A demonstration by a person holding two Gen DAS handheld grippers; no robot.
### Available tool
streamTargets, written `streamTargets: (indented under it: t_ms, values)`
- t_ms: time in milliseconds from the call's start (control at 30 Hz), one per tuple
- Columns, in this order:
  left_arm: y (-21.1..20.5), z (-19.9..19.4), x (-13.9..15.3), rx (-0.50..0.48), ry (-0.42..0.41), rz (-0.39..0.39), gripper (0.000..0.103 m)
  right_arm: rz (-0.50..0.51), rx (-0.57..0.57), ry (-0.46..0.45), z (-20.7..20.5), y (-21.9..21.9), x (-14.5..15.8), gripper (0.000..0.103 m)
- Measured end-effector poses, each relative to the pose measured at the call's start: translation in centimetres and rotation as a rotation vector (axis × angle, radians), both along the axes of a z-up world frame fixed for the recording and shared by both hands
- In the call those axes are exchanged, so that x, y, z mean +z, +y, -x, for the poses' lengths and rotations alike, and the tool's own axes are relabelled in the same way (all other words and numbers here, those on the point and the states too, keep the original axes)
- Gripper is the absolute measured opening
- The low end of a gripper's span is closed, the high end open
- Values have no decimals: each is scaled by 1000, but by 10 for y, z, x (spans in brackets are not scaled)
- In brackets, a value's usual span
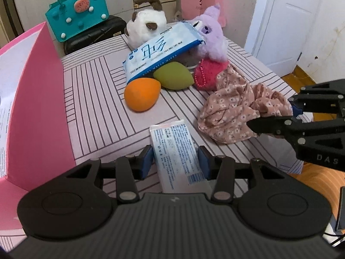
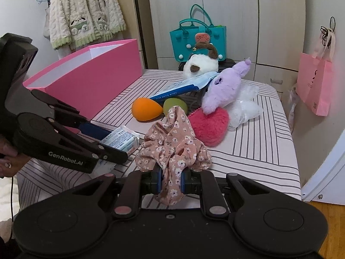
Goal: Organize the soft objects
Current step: 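Close the left tool on the white package while the right tool grasps the floral cloth, then carry the white package with the left tool while the right tool carries the cloth over the pink box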
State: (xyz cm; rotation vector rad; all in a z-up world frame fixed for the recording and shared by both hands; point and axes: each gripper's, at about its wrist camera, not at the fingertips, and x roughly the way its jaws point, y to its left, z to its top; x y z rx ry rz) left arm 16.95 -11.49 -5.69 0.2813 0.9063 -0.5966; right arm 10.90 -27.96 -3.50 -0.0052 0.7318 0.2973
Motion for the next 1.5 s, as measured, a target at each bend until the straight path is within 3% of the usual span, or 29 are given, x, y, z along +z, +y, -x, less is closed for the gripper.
streamTargets:
  t_ms: [133, 267, 533, 667, 1100, 1367, 1500]
  values:
    - [-1, -1, -2, 14, 35, -15, 49, 12, 12, -2, -1, 1, 1, 18]
    - [1, 0, -2, 17, 30, 0, 41, 11, 30, 6, -2, 2, 1, 19]
    - [11, 3, 9, 13, 49, 34, 39, 12, 74, 28, 3, 5, 10, 19]
    - [22, 9, 24, 2, 48, 28, 39, -2, 112, 72, 4, 9, 21, 19]
    - [86, 36, 84, 19, 152, 25, 39, -41, 329, 153, 17, 66, 70, 19]
    - [135, 53, 111, 94, 136, 39, 39, -88, 448, 175, 14, 103, 94, 19]
    - [156, 53, 128, 136, 86, 58, 39, -69, 483, 127, 7, 119, 109, 19]
